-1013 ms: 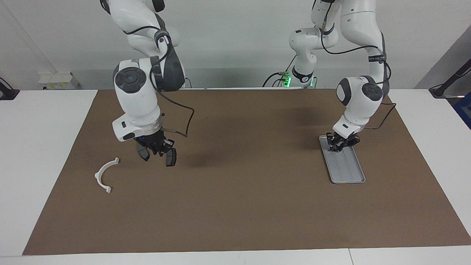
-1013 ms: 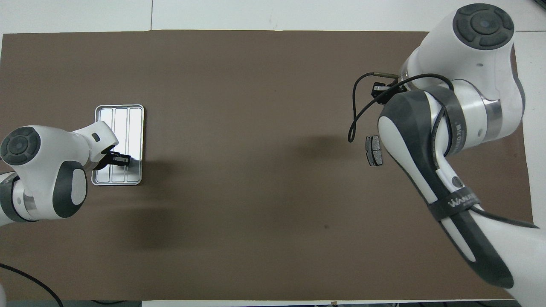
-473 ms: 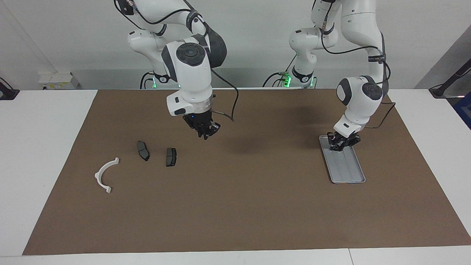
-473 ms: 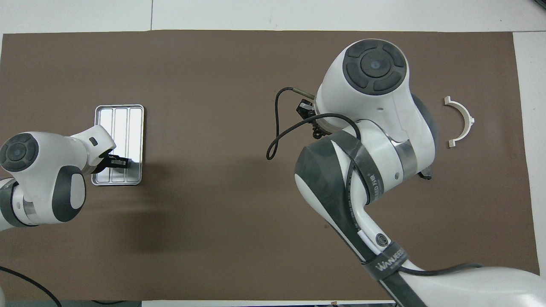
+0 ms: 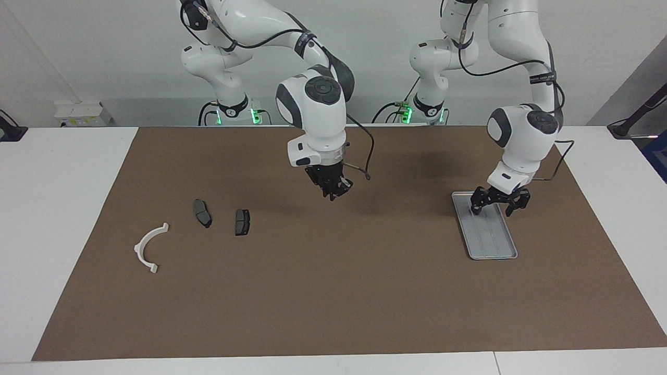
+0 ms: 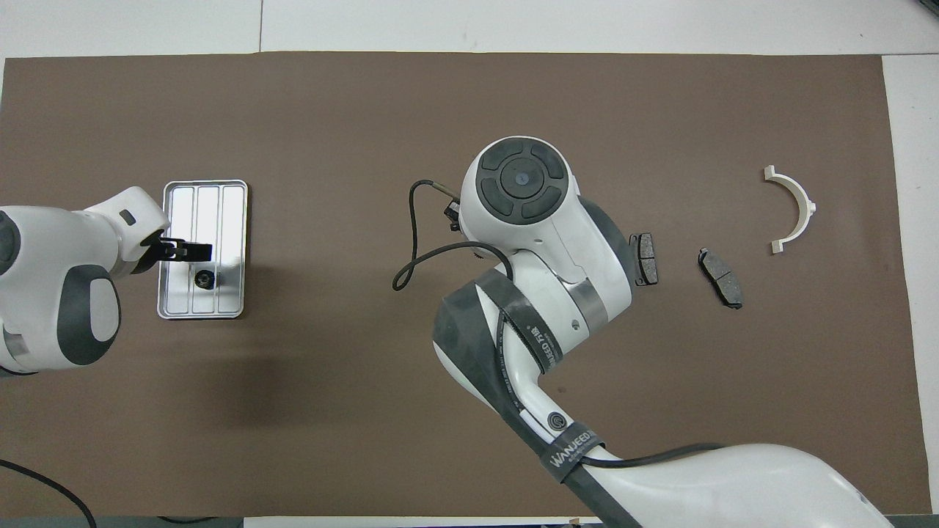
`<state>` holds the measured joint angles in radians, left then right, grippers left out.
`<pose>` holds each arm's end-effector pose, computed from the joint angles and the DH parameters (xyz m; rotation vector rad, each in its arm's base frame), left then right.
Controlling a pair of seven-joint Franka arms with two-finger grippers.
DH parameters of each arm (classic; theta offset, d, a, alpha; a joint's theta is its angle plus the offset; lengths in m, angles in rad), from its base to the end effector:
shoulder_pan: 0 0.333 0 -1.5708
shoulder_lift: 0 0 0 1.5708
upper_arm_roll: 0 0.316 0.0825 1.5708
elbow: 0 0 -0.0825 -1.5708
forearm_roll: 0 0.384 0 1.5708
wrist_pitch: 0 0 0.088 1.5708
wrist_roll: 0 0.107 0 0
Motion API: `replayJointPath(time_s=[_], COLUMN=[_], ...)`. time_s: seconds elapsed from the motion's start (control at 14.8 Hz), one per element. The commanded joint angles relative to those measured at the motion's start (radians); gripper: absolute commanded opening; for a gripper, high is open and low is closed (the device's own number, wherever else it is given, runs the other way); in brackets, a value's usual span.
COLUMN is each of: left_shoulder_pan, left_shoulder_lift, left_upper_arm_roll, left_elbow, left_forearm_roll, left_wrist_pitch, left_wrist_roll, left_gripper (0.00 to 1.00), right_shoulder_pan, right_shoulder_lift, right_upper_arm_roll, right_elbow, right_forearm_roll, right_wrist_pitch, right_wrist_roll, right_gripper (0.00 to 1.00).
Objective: Pick bearing gear from pile to tray
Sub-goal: 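Release the bearing into the tray while the right gripper carries another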
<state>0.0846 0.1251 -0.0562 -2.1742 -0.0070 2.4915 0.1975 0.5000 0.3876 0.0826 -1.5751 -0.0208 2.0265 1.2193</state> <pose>0.5693 0.0166 0.3540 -3.1067 0.2535 -0.3009 0.5696 0.3655 0.4235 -2.9285 0.9628 -0.0478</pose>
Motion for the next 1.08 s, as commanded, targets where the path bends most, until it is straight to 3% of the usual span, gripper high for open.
replayJointPath(time_s=[0.0,0.41,1.01], left_shoulder_pan=[-0.006,0.010,-0.029], left_shoulder_lift=[0.039,0.057,0.059], left_upper_arm_roll=[-0.008,-0.007,-0.007], left_elbow=[0.144,0.180,0.183], left_forearm_roll=[-0.050,-0.070,-0.070], left_wrist_pitch=[-0.101,-0.077,-0.086], left_wrist_roll=[-0.024,-0.029,-0.110], left_gripper=[1.00,1.00,1.00], right_shoulder_pan=[0.003,0.057,0.052], right_shoulder_lift=[0.011,0.152,0.197], right_upper_arm_roll=[0.000,-0.001,-0.003], right_elbow=[-0.056,-0.054,-0.072], right_forearm_roll=[0.010,-0.005,-0.010], right_wrist_pitch=[0.075,0.222,0.300], right_wrist_roll=[0.037,0.086,0.088], right_gripper=[0.00,0.00,0.00])
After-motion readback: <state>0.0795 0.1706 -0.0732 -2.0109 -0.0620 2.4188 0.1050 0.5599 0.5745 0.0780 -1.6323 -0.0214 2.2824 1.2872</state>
